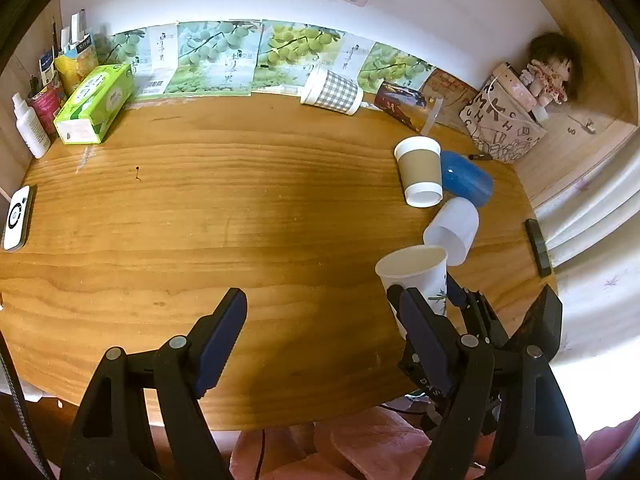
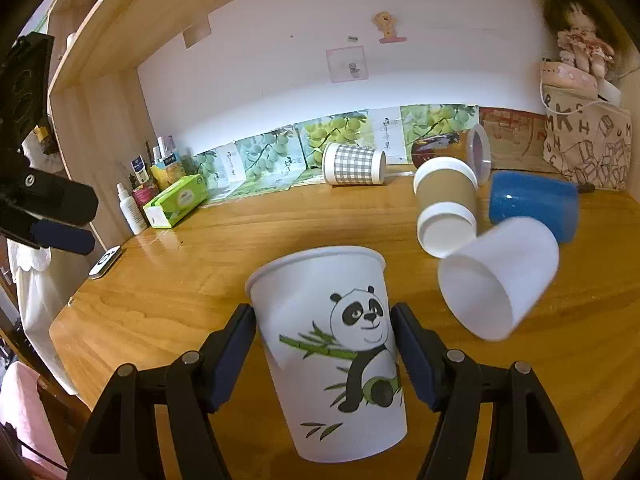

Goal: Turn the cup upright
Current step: 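Lower the panda cup base-first onto the desk and open the right gripper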

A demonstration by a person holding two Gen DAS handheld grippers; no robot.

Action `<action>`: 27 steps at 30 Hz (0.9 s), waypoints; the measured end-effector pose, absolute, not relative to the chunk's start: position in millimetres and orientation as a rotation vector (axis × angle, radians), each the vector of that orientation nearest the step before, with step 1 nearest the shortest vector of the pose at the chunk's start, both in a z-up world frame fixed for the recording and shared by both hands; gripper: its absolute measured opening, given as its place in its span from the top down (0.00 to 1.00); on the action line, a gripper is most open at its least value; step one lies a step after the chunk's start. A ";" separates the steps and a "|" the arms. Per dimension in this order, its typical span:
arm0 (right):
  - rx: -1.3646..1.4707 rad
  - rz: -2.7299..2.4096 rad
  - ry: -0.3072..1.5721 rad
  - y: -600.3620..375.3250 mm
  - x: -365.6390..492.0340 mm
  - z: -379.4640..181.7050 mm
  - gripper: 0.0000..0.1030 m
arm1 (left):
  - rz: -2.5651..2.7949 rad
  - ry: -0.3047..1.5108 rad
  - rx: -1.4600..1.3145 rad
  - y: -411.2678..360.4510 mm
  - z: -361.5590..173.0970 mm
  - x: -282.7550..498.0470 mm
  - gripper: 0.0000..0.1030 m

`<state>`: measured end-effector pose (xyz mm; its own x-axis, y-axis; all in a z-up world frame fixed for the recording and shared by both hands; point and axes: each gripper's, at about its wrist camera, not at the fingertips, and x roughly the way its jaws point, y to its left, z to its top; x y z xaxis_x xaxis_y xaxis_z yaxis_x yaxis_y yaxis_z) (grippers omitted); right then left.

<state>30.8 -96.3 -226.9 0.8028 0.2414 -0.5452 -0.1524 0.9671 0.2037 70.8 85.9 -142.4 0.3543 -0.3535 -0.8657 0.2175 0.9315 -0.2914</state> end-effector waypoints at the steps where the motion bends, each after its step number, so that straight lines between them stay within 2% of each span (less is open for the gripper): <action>1: 0.152 0.213 0.601 -97.3 27.9 -228.0 0.32 | -0.366 1.154 -0.130 83.9 -143.2 70.2 0.21; 14: 0.139 0.290 0.533 -104.4 14.2 -197.8 0.32 | -0.382 1.127 -0.141 66.5 -133.1 65.3 0.21; 25: 0.114 0.260 0.585 -101.9 25.7 -206.3 0.32 | -0.365 1.131 -0.139 69.0 -131.3 69.4 0.21; 27: 0.105 0.264 0.604 -102.3 24.7 -208.0 0.24 | -0.362 1.131 -0.149 69.4 -130.1 69.5 0.21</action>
